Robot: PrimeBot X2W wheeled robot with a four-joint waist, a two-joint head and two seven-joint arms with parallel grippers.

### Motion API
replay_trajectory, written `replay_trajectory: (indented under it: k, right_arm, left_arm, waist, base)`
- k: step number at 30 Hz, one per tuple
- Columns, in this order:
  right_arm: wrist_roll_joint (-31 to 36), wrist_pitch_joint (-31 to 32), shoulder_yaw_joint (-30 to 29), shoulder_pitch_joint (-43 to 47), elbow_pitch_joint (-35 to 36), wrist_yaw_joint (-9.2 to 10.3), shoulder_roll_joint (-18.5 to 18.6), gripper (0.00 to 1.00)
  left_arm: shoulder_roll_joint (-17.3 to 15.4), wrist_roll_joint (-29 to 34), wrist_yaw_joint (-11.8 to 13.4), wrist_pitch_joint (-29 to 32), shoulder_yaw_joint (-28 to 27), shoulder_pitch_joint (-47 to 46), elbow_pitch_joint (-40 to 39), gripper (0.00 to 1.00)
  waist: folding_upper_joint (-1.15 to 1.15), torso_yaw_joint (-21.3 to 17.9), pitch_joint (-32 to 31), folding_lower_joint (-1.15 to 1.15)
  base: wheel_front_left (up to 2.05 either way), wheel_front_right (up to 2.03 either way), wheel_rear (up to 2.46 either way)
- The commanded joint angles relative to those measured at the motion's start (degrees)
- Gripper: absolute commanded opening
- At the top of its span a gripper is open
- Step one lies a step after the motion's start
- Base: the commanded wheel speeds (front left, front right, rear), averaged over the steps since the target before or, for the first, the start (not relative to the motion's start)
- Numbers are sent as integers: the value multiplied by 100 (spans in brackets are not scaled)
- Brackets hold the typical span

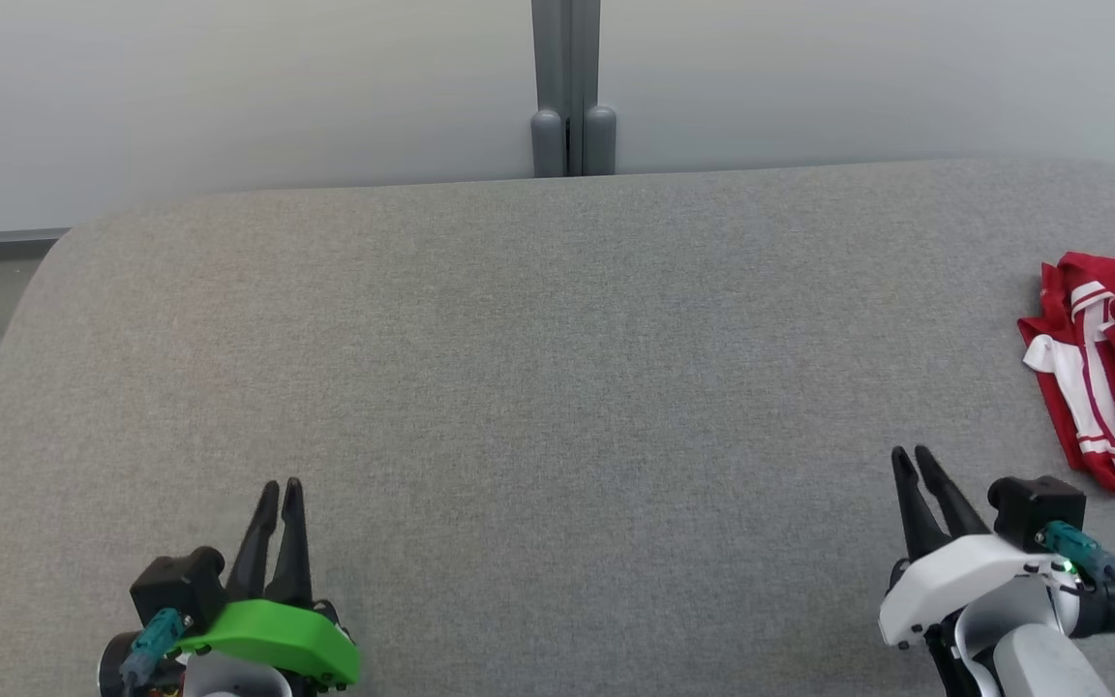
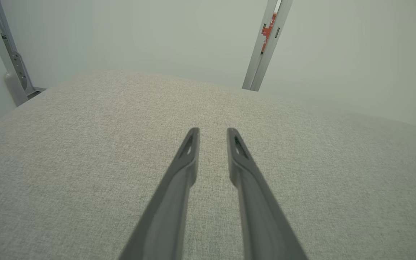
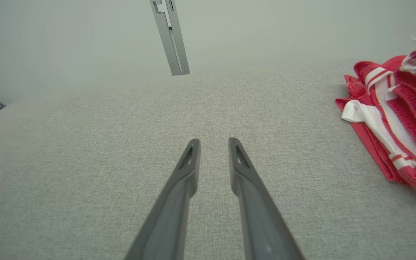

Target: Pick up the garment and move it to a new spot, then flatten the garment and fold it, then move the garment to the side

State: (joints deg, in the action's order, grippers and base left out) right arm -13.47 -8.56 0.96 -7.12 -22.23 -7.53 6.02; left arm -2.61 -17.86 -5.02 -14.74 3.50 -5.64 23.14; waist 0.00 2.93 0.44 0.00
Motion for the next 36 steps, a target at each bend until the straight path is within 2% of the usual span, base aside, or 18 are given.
replay_trajectory:
  k: [1, 20, 36]
  right_arm:
    - [-8, 3, 1, 34, -42, 0, -13, 0]
    - [-1894, 374, -191, 47, 160, 1, -87, 0]
    - [-3217, 620, -312, 54, 318, 2, -135, 0]
  left_arm:
    - [2, -6, 0, 7, 5, 19, 42, 0]
    - [-6, -1793, -62, 517, -244, -5, -178, 0]
    - [-14, -3039, -105, 869, -411, -26, -349, 0]
  waist:
    - [0, 0, 0, 0]
    - [0, -44, -4, 0]
    - [0, -80, -7, 0]
  base:
    - [0, 0, 0]
    - [0, 0, 0]
    - [0, 0, 0]
